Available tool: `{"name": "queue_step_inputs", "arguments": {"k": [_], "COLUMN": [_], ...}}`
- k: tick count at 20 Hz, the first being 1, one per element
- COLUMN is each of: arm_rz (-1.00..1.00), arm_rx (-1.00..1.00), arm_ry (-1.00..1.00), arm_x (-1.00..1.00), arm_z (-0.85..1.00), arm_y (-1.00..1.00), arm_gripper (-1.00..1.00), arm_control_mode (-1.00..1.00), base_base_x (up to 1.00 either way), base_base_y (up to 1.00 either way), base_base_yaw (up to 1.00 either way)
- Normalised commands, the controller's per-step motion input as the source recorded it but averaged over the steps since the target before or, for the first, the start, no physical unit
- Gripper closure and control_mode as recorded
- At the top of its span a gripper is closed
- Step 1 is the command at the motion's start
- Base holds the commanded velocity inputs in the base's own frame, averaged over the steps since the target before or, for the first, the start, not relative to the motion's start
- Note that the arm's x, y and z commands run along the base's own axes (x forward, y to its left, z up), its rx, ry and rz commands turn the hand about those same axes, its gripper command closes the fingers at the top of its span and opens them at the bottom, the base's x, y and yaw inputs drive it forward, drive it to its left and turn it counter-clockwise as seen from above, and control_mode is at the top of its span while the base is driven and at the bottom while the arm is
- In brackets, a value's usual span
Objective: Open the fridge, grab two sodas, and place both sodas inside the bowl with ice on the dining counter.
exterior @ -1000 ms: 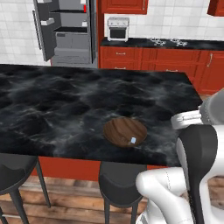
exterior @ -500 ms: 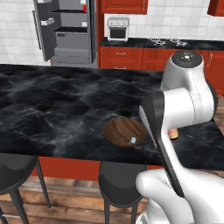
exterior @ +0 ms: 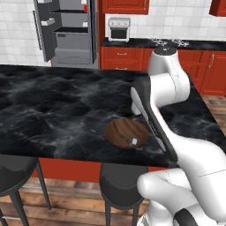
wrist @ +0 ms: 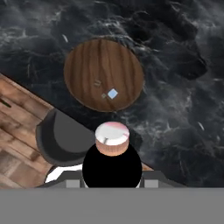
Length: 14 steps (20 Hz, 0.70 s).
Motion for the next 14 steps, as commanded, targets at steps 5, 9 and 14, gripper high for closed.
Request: {"name": "queue_step_inputs", "arguments": {"k": [5,9,14], "arm_rz": [0.15,0.14,0.12], "arm_rx": [0.00,0.00,0.00], "arm_ry": [0.14,0.12,0.08], "arm_x": [0.59,0.56,0.38], "arm_z": [-0.55,-0.50,-0.44], "arm_y": [0.00,0.00,0.00], "arm_gripper": [1.00,1.00,1.00], "arm_control_mode": [-1.00,-1.00,-1.00], "base_base_x": [0.00,0.00,0.00], "base_base_y": [0.00,0.00,0.00], "base_base_yaw": [0.00,0.00,0.00]}}
